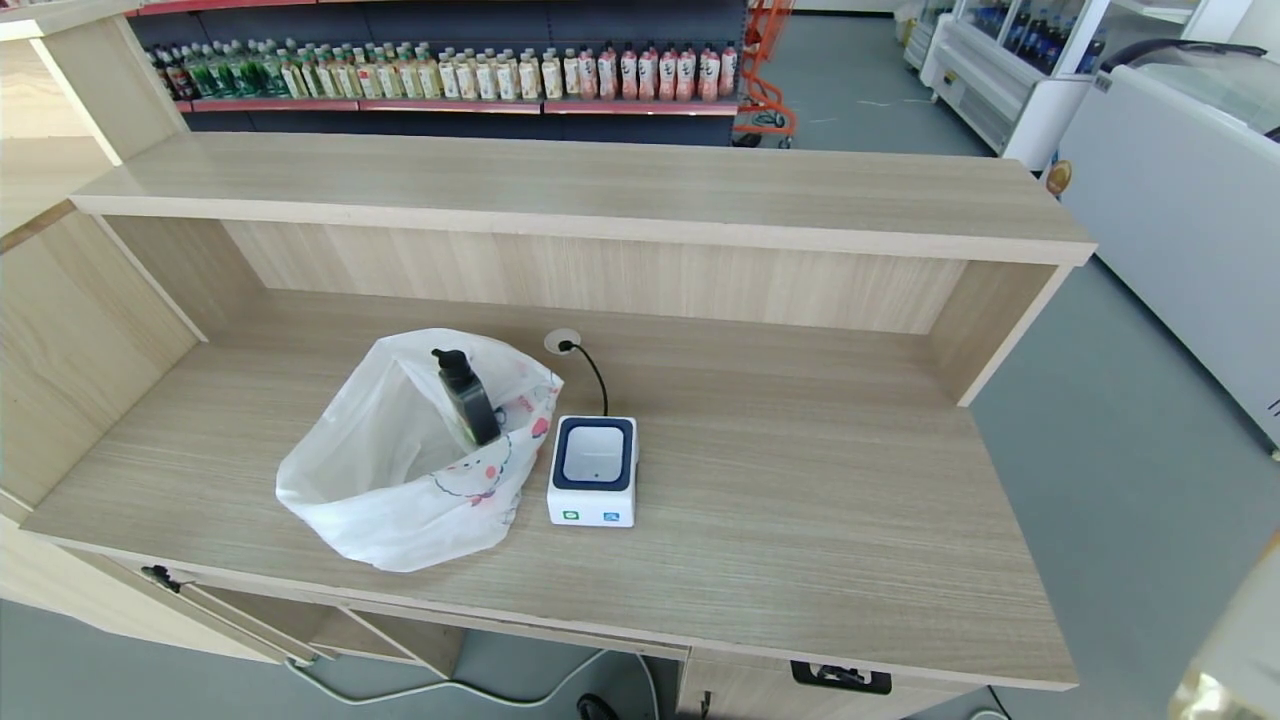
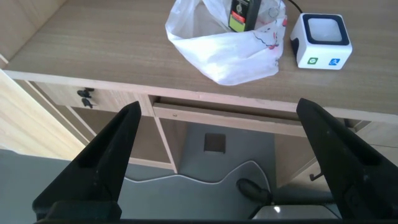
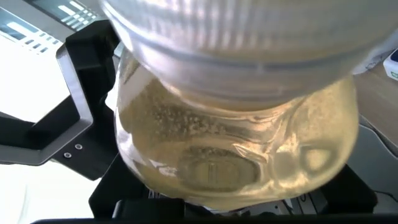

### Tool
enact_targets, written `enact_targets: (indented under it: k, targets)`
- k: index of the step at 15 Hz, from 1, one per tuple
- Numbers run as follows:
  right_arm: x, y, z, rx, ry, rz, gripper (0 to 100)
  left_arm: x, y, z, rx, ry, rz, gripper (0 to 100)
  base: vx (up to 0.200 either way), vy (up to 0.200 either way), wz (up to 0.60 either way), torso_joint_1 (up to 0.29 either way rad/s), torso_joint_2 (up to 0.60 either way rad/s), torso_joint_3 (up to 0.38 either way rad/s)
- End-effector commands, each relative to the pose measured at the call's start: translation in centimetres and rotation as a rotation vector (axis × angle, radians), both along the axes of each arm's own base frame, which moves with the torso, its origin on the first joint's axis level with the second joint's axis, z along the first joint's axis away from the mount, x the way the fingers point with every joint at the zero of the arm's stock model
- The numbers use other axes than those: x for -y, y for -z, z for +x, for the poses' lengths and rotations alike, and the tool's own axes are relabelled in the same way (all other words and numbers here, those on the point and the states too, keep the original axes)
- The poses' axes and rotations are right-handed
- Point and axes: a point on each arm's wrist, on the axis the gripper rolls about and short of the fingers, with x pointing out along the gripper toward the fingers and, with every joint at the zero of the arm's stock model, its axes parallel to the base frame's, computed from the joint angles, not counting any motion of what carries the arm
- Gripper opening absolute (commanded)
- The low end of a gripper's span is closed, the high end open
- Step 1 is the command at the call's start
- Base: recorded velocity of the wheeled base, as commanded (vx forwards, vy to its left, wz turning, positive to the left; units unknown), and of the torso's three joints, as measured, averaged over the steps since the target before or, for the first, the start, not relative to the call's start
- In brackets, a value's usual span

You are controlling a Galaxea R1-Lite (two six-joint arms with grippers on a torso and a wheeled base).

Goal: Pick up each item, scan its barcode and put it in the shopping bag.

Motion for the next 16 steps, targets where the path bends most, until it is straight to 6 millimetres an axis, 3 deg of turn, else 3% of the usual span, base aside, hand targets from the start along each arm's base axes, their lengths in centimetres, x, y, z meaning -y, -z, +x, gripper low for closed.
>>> enact_targets:
  k: [1,2,4,6,9,14,16]
  targets:
    - [-0.3,0.5,0.7,-0.003,0.019,-0.021,0,0.0,0.0,0.0,0.000,0.000,0.000,100,0.000,0.000,0.00,0.000,0.00,0.000]
    - [-0.6,1.8,2.8,0.110,0.125,-0.111,0,0.0,0.0,0.0,0.000,0.000,0.000,100,0.000,0.000,0.00,0.000,0.00,0.000]
    - [1.1,5.2,7.5,0.392,0.596,-0.491,0,0.0,0.0,0.0,0.000,0.000,0.000,100,0.000,0.000,0.00,0.000,0.00,0.000]
    - [3.0,7.0,8.8,0.434,0.911,-0.689,0,0.0,0.0,0.0,0.000,0.000,0.000,100,0.000,0.000,0.00,0.000,0.00,0.000]
    - [3.7,8.7,8.8,0.554,0.982,-0.803,0,0.0,0.0,0.0,0.000,0.000,0.000,100,0.000,0.000,0.00,0.000,0.00,0.000]
    - [4.7,10.7,11.0,0.727,0.996,-0.991,0,0.0,0.0,0.0,0.002,0.000,0.000,100,0.000,0.000,0.00,0.000,0.00,0.000]
    - [4.8,10.7,10.9,0.764,1.024,-0.969,0,0.0,0.0,0.0,0.000,0.000,0.000,100,0.000,0.000,0.00,0.000,0.00,0.000]
